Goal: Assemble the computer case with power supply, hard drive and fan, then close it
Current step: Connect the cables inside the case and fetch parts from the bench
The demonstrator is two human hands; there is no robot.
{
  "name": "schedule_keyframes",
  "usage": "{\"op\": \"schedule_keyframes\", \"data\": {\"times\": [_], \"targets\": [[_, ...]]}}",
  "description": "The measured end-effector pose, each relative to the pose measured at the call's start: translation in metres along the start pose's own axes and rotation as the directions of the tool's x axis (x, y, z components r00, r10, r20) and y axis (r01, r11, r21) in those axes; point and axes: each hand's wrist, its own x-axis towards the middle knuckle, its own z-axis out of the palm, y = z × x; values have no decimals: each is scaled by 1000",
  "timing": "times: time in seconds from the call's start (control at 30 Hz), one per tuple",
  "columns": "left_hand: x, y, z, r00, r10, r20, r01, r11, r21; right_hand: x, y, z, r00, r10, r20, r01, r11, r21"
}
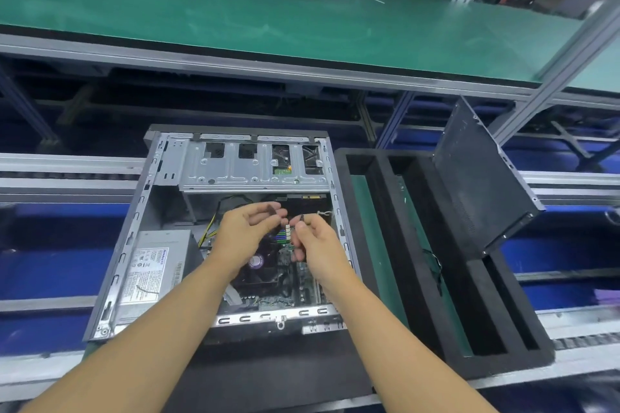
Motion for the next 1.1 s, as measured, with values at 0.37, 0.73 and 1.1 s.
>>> {"op": "schedule_keyframes", "data": {"times": [0.37,0.73,1.1], "targets": [[7,-1,-1,985,-81,152,134,915,-381,1,1,0,997,3,-75,-4,1000,-15],[7,-11,-1,967,-20,255,88,962,-259,2,3,-1,996,-28,-90,23,998,-52],[4,-8,-2,959,106,264,-60,982,-178,-1,1,-4,983,-140,-123,134,989,-56]]}}
